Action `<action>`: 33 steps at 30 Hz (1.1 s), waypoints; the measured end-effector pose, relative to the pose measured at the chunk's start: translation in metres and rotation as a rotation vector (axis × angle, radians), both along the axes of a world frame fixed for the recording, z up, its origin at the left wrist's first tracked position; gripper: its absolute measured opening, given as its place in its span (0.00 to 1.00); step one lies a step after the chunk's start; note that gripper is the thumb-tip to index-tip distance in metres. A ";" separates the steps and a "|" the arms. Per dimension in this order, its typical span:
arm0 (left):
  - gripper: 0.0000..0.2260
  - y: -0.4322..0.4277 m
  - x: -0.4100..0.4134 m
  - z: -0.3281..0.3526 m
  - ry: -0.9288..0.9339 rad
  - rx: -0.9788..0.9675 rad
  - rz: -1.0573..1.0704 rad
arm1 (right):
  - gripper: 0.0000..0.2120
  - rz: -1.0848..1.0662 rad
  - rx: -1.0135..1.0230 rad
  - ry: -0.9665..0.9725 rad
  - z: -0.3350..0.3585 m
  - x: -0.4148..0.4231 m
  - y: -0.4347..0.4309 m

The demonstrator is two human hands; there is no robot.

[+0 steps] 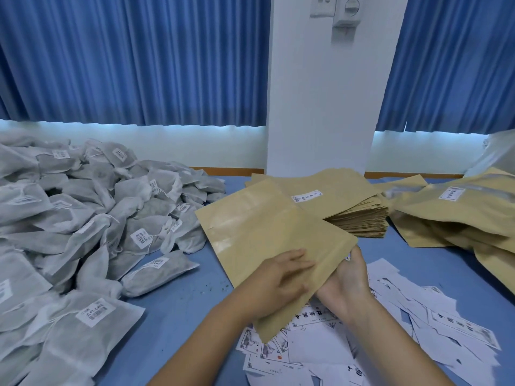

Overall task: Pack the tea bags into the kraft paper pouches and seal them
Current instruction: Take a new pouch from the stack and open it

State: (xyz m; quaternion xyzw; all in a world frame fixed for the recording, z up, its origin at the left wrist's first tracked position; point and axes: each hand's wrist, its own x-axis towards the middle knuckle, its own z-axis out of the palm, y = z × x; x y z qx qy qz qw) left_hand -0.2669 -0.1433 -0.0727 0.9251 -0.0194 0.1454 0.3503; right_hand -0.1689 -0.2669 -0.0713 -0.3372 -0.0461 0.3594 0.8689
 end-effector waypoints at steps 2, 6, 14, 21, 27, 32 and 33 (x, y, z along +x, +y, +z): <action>0.25 -0.001 0.000 -0.001 0.005 -0.006 0.002 | 0.30 0.021 0.030 0.015 0.002 -0.001 -0.001; 0.29 -0.003 0.002 -0.003 0.023 -0.002 0.019 | 0.30 0.021 0.040 0.032 0.005 -0.003 -0.001; 0.24 0.000 0.001 -0.002 0.024 -0.008 0.014 | 0.33 0.036 0.070 0.025 0.005 -0.003 0.000; 0.16 -0.009 0.004 -0.005 -0.218 0.146 0.250 | 0.30 0.142 0.115 -0.263 0.006 -0.021 0.010; 0.11 -0.008 0.001 -0.005 -0.365 0.090 0.327 | 0.12 0.036 -0.199 -0.469 -0.009 -0.029 0.023; 0.05 -0.009 0.003 -0.007 -0.351 0.096 0.381 | 0.10 -0.050 -0.265 -0.441 -0.007 -0.032 0.024; 0.05 -0.009 0.003 -0.006 -0.351 0.109 0.388 | 0.11 -0.064 -0.282 -0.450 -0.006 -0.034 0.025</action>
